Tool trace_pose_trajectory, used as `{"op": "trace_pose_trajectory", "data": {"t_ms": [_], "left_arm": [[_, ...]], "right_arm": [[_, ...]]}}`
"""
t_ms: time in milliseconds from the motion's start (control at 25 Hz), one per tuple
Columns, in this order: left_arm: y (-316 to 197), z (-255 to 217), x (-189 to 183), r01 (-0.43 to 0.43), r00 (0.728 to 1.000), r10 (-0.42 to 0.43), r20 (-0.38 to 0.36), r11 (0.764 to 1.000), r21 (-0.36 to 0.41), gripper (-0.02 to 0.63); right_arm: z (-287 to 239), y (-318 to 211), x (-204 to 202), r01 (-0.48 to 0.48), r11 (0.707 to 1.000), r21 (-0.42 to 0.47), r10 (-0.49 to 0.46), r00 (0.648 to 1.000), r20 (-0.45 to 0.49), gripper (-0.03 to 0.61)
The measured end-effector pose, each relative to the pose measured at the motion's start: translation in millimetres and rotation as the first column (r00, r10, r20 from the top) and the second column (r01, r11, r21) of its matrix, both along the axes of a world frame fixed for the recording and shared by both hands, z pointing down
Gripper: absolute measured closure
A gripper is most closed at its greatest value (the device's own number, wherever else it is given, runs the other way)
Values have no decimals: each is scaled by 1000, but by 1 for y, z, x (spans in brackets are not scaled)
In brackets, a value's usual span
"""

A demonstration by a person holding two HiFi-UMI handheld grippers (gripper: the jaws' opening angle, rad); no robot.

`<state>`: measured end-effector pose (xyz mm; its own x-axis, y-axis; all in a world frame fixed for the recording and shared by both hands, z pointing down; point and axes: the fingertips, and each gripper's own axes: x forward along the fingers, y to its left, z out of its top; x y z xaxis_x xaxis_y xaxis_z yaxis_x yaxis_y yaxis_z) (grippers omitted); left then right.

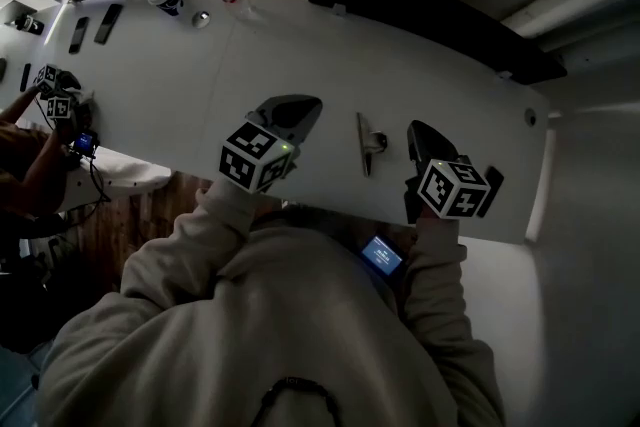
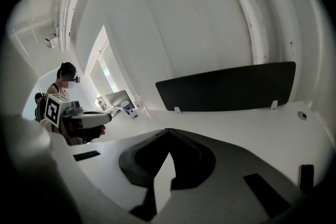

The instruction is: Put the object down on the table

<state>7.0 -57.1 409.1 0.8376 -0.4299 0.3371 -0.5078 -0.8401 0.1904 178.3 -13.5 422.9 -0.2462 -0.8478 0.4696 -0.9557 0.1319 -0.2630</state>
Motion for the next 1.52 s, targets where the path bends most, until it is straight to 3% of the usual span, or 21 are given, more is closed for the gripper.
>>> {"op": "trace_pose_trajectory", "data": {"t_ms": [400, 800, 1520], "left_arm": [[3, -74, -4, 30, 998, -22, -62, 989, 146, 618], [0, -132, -4, 40, 992, -11, -122, 971, 237, 617], [14, -238, -9, 33, 974, 66, -216, 904, 426, 618]], "right_arm": [[-80, 3, -12, 35, 986, 163, -22, 996, -81, 558], [-144, 4, -21, 57, 961, 272, -25, 992, -120, 558], [-248, 26, -36, 40, 876, 480, 43, 986, -162, 558]]}}
